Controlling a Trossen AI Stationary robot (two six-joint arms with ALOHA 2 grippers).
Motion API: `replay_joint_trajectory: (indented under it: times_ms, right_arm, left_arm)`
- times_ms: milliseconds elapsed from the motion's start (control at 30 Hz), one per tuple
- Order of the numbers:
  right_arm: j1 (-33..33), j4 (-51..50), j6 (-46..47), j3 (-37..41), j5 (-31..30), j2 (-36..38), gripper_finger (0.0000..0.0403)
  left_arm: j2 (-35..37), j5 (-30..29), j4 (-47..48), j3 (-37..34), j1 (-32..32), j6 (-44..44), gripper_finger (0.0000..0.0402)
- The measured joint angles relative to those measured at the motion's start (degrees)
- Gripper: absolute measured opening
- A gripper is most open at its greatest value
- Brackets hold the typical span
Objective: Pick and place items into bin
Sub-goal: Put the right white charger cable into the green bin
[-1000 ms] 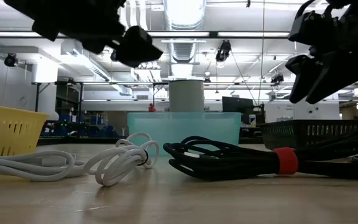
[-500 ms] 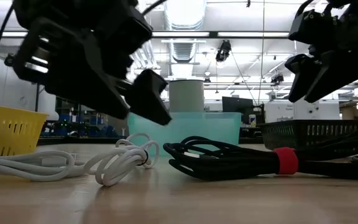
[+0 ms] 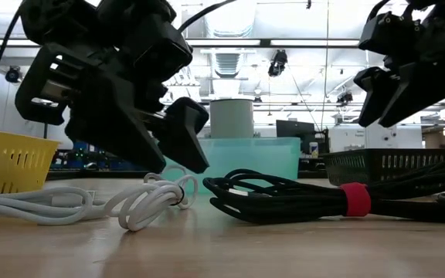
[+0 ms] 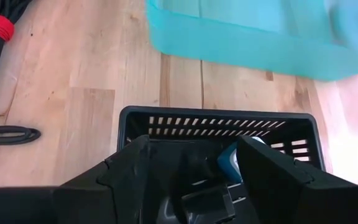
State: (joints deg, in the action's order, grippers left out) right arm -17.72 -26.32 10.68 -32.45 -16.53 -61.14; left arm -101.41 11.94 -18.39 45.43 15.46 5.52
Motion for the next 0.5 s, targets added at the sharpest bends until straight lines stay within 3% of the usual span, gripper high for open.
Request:
replay_joint_trajectory:
  times_ms: [233,500]
  right_arm:
    - [0.0,0.0,-0.6,0.0,0.0,0.0,0.0224]
    - [0.0,0.0,-0.8,0.0,0.0,0.0,0.0224]
  left_arm:
    - [0.0,0.0,0.6,0.0,0.0,-0.3,0.0182]
    - [0.1,-0.4,7.8,2.8,0.0,-0.7,0.0147]
